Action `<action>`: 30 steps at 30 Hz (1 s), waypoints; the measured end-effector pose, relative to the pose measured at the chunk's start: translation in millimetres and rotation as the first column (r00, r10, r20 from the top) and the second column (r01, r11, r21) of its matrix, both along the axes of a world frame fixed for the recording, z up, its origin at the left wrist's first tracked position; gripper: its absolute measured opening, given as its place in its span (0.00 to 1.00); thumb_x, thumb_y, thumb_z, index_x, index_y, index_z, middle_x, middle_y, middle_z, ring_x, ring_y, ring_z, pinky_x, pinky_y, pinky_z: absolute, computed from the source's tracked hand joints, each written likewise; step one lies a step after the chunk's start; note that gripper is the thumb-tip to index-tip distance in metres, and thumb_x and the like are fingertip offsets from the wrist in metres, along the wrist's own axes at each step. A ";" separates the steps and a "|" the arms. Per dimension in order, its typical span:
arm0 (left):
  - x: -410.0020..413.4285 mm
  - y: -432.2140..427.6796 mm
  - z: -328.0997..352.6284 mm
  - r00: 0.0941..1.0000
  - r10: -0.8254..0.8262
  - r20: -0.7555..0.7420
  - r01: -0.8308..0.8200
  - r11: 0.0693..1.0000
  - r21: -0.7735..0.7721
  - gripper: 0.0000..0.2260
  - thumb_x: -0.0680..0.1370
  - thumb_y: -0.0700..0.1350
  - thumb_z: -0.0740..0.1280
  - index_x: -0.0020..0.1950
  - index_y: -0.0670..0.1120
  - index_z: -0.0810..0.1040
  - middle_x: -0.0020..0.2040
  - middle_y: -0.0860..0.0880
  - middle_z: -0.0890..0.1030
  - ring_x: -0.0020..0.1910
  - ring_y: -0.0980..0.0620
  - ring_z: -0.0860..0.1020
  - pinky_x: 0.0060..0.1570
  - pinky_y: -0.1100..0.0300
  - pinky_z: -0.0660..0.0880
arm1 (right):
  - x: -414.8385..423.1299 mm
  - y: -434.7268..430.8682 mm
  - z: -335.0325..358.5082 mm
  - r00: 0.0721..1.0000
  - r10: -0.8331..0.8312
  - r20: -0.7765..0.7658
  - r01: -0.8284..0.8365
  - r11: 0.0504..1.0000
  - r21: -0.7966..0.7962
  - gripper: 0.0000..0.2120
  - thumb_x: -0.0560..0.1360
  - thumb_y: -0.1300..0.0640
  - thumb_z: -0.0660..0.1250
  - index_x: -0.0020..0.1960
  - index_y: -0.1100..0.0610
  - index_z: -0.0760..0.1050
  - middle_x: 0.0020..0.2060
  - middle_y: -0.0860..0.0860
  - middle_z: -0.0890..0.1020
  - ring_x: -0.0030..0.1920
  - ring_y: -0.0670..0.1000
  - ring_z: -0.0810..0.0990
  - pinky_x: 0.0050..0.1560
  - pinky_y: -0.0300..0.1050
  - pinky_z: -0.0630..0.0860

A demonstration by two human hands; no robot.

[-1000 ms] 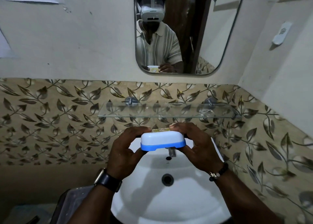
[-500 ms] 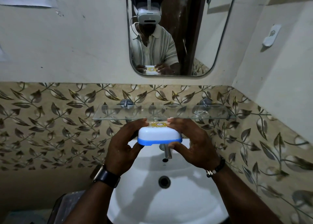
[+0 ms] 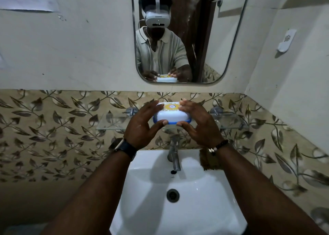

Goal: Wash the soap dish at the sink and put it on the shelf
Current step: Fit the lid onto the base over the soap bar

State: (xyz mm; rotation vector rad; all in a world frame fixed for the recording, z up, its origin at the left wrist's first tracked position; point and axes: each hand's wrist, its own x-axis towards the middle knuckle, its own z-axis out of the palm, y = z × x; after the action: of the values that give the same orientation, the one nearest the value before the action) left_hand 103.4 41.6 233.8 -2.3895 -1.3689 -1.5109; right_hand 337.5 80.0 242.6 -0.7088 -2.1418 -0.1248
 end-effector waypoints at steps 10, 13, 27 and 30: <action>7.7 54.9 -8.2 0.995 0.056 -0.085 -0.068 0.987 -0.146 0.23 0.76 0.50 0.74 0.67 0.41 0.78 0.69 0.41 0.77 0.69 0.42 0.74 0.67 0.46 0.72 | -1.2 51.0 -13.6 0.989 -0.135 0.065 0.143 0.980 -0.141 0.21 0.73 0.55 0.76 0.61 0.61 0.76 0.64 0.57 0.78 0.67 0.56 0.75 0.66 0.52 0.74; 8.2 64.0 -16.0 0.989 0.077 -0.123 -0.102 0.971 -0.216 0.24 0.76 0.52 0.73 0.69 0.44 0.76 0.71 0.43 0.75 0.70 0.43 0.73 0.67 0.46 0.72 | -0.8 59.1 -24.0 0.985 -0.158 0.070 0.169 0.968 -0.188 0.19 0.73 0.56 0.75 0.61 0.61 0.77 0.64 0.56 0.79 0.66 0.56 0.75 0.66 0.51 0.74; 13.5 79.1 -33.3 0.967 0.138 -0.216 -0.199 0.935 -0.294 0.24 0.78 0.53 0.71 0.73 0.49 0.73 0.75 0.45 0.71 0.69 0.43 0.73 0.66 0.50 0.73 | -7.8 67.6 -47.6 0.980 -0.197 0.007 0.189 0.928 -0.321 0.20 0.73 0.59 0.74 0.63 0.59 0.75 0.63 0.55 0.79 0.63 0.55 0.77 0.63 0.50 0.76; 13.1 79.5 -37.7 0.956 0.152 -0.251 -0.224 0.932 -0.286 0.27 0.79 0.56 0.69 0.75 0.50 0.69 0.78 0.46 0.67 0.73 0.43 0.69 0.68 0.48 0.71 | -7.4 63.0 -47.6 0.979 -0.202 0.039 0.204 0.928 -0.313 0.24 0.73 0.61 0.74 0.67 0.58 0.74 0.69 0.56 0.76 0.70 0.55 0.73 0.70 0.51 0.71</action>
State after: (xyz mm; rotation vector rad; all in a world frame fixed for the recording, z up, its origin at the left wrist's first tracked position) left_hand 116.5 121.1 196.1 -2.4094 -1.8331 -1.0046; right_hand 330.0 143.1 195.0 -1.1183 -2.1120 0.1103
